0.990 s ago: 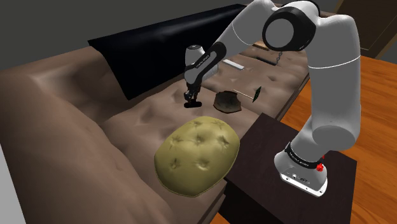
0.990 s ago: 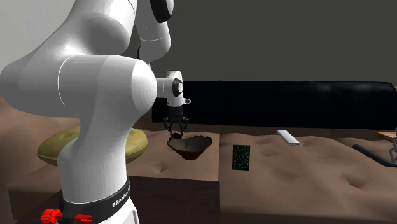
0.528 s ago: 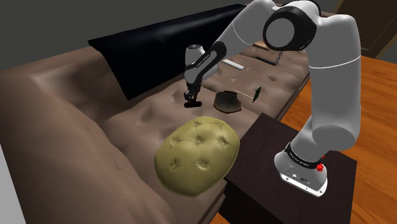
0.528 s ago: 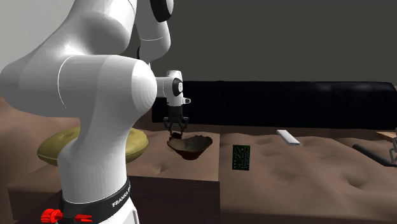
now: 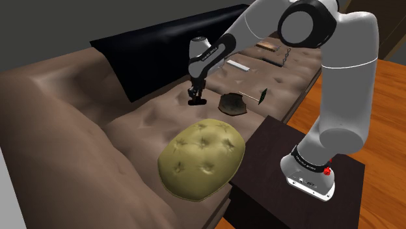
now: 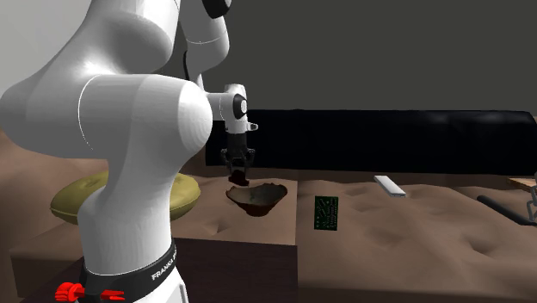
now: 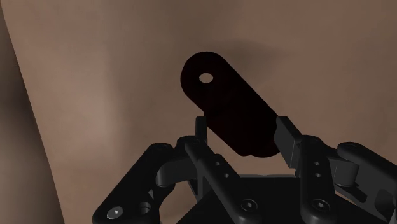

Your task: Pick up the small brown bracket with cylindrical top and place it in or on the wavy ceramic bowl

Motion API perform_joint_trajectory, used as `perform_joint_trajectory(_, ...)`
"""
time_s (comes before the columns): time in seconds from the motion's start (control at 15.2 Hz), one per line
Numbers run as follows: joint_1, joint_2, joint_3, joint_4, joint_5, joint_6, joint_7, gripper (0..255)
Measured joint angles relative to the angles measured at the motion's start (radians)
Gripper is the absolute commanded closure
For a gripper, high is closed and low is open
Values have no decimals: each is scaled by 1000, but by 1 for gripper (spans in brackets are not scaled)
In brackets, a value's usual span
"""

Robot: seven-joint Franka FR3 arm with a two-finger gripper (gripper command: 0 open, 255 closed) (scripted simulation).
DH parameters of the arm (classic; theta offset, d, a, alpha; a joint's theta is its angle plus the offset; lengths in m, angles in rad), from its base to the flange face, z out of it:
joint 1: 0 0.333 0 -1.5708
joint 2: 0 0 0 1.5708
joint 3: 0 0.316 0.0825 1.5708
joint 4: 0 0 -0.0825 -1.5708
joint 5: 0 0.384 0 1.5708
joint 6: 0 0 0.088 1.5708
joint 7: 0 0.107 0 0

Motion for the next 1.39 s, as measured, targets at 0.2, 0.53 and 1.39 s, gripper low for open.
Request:
perform_joint_trajectory(0.2,1,-31,-1,-1,-2,-29,1,255)
perform_joint_trajectory(0.53,3,-76,-4,7,-6,-82,3,255)
perform_joint_trajectory(1.39,1,-184,-10,25,-14,-208,0,255)
